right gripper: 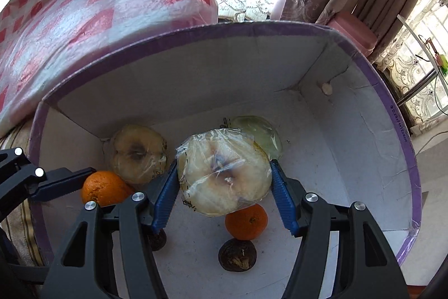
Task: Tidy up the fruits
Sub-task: 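Open both tools to release the orange and apple half in the box, then move both open tools back over the cabbage and dark fruit on the cloth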
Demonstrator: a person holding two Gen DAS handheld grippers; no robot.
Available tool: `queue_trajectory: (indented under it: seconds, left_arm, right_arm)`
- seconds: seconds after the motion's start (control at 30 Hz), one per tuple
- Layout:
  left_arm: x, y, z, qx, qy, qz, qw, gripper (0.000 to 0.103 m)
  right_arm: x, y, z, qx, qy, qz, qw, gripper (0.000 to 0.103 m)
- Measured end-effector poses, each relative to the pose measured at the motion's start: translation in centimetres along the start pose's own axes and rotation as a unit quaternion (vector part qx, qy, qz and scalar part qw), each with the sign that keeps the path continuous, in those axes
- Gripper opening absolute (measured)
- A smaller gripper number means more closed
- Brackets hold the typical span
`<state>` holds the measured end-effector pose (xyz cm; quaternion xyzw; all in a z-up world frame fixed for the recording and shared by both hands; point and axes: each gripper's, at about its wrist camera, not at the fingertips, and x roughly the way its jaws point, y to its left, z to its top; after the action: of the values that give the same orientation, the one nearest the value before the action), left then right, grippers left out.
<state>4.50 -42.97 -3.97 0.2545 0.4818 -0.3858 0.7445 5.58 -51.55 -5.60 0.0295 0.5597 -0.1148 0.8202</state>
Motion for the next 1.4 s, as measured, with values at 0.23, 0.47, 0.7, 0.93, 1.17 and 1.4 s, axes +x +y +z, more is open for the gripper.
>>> queue_trajectory:
  seconds: [0.23,0.47,0.7,0.93,1.17,1.4]
  left_arm:
    - [0.6,-2.8,-0.1,0.069,0.005,0.054,0.9961,0.037]
    - [2.2,-2.0,-0.1,0.058,0.033,0.038,0.9971,0.037]
    - [2.4,-1.4,-0.2,0.057,0.032,0.035,0.9972,0.039]
    - [1.8,-1.7,-0.7,0.057,0.007,0.036,0.9977,0.054]
    - [-0.8,0.6,-1.4,0.007,-0.041,0.032,0.9986,0.068]
    - [-5.4,3.6,-2.7,-0.042,-0.111,0.025,0.9926,0.068]
  right_arm:
    - [1.3,0.2,0.2,-0.016,0.025,-0.037,0.999,0.062]
    - [2.4,1.0,0.3,-0.026,0.045,-0.033,0.998,0.062]
    - [2.5,0.7,0.1,-0.023,0.041,-0.028,0.998,0.071]
    - [1.7,-0.2,0.0,-0.008,0.024,-0.029,0.999,0.079]
    - [-0.1,-1.5,0.3,0.019,-0.007,-0.018,1.0,0.08]
    - [-3.9,-2.1,0.6,0.047,-0.071,0.007,0.996,0.08]
